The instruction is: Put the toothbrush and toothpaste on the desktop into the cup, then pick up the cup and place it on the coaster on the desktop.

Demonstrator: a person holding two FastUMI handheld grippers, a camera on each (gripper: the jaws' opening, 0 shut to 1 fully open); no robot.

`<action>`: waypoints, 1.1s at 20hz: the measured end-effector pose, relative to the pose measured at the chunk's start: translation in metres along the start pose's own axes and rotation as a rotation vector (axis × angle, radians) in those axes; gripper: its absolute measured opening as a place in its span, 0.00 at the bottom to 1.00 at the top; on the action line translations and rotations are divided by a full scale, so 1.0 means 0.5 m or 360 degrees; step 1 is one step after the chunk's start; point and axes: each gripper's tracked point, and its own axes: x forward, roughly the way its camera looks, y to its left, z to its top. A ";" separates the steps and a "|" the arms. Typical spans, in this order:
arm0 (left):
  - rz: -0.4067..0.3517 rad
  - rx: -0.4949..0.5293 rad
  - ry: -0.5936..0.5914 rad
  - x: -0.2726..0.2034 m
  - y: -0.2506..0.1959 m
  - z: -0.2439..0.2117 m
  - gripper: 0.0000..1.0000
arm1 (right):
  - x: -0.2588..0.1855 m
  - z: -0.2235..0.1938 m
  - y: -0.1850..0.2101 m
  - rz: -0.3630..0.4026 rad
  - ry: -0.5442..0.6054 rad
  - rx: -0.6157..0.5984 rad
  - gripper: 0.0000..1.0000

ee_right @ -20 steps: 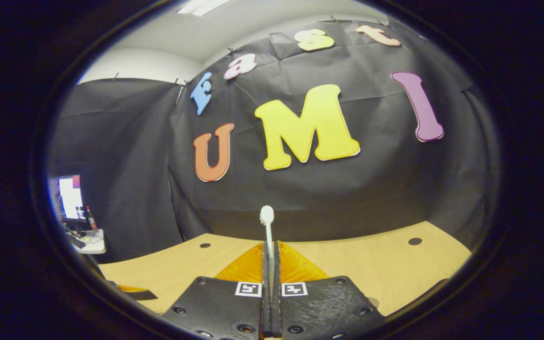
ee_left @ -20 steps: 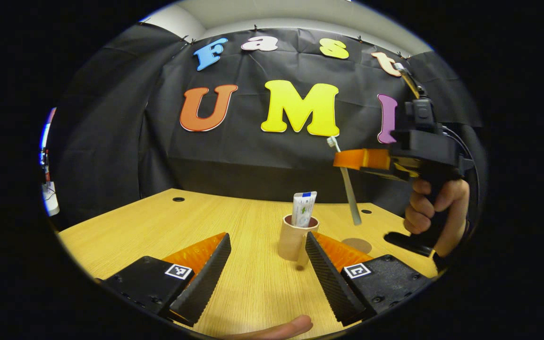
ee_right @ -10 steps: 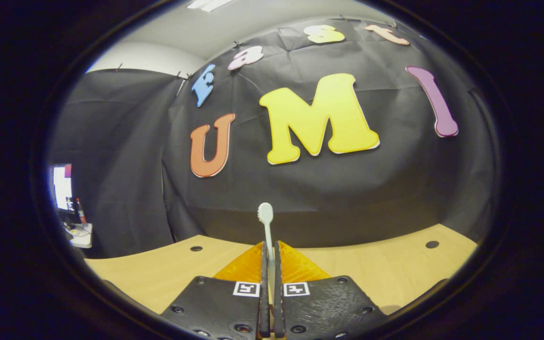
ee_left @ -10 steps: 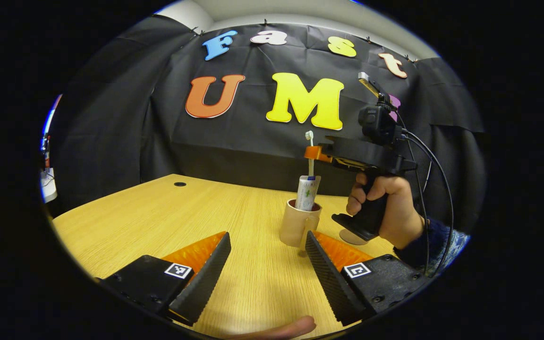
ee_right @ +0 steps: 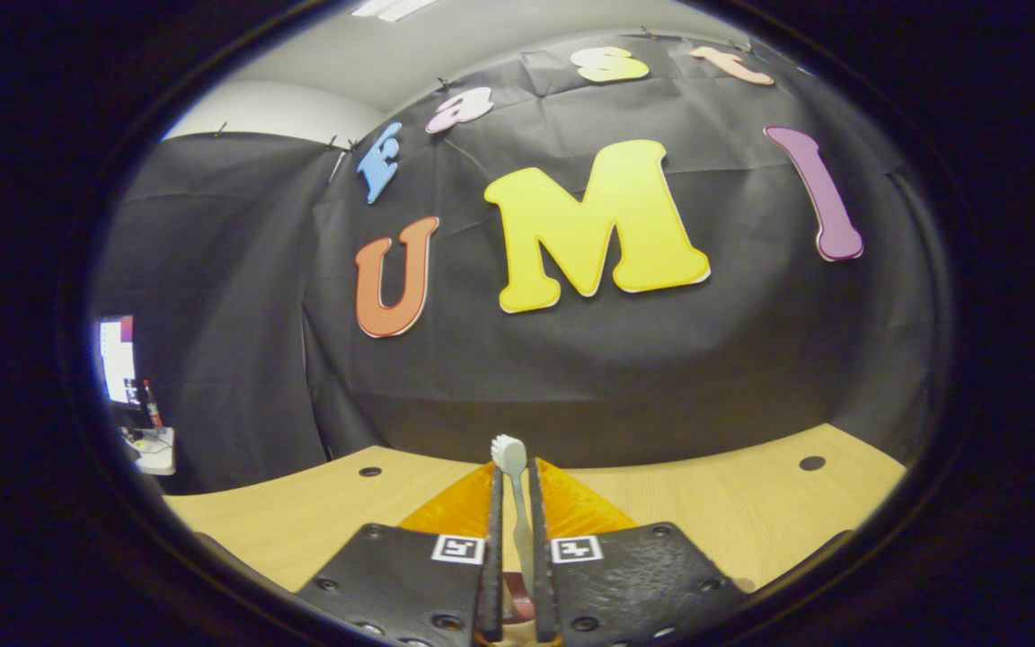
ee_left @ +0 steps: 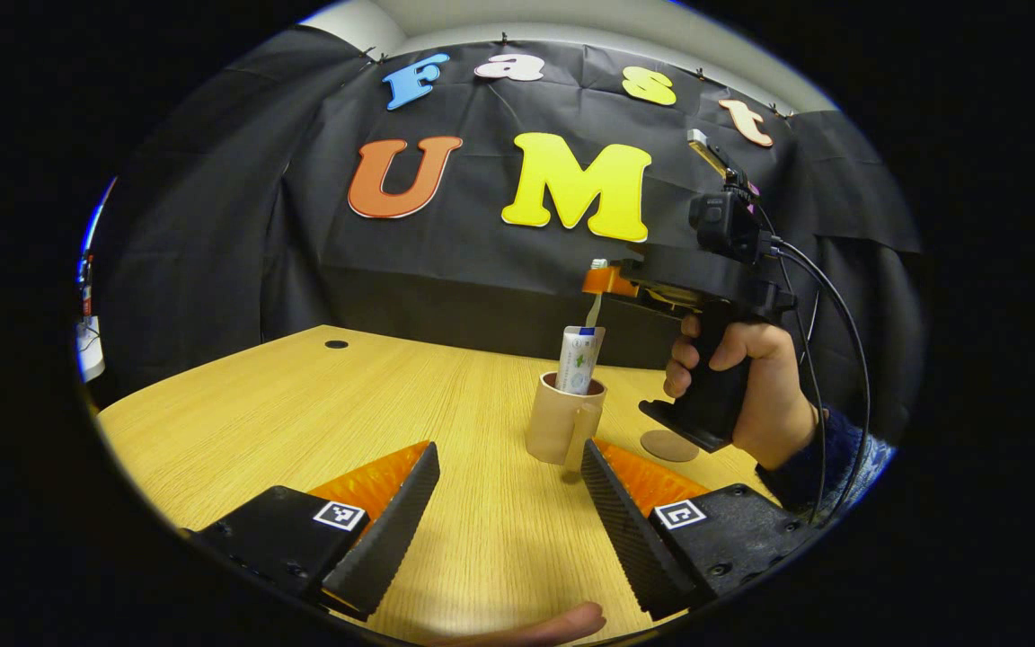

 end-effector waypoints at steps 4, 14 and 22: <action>0.0021 -0.0007 0.0026 0.004 0.004 -0.006 1.00 | -0.036 0.028 -0.002 -0.0015 -0.0047 -0.0081 0.79; 0.0025 0.0056 0.0044 0.035 -0.025 0.010 1.00 | -0.171 0.087 -0.010 -0.0061 -0.0086 -0.0254 0.97; -0.0055 0.0140 0.0102 0.097 -0.097 0.085 1.00 | -0.336 0.129 -0.084 -0.0109 -0.0081 -0.0223 0.96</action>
